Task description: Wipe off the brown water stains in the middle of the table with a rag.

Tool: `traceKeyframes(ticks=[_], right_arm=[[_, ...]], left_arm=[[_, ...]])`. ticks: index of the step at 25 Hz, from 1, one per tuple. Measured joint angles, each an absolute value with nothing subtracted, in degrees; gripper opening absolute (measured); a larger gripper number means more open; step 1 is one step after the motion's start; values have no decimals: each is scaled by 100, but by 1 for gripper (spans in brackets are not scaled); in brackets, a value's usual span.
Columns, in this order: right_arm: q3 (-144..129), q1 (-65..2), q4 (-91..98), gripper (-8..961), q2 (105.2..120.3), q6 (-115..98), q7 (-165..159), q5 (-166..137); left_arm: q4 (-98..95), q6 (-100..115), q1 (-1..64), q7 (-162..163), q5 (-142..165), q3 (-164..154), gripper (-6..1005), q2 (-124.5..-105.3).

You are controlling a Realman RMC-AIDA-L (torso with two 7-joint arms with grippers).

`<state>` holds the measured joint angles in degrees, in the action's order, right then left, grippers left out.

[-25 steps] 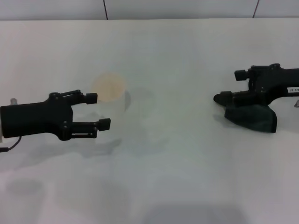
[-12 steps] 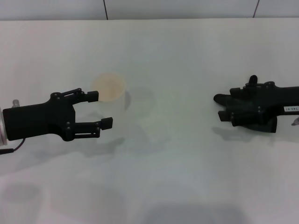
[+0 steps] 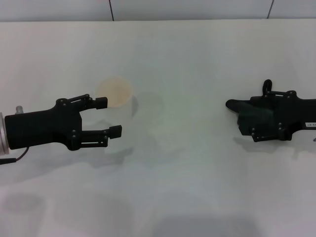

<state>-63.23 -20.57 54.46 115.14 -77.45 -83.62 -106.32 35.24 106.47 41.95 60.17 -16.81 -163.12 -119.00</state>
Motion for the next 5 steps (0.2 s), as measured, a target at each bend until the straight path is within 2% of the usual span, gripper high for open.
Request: traceKeyframes(ticks=[5], right_arm=[[-6331,-2085,5411,872,11508,-7709,-8303,-10643]], left_arm=[[3524,10651,4203,6111,-1628,-16312,892,-11900]])
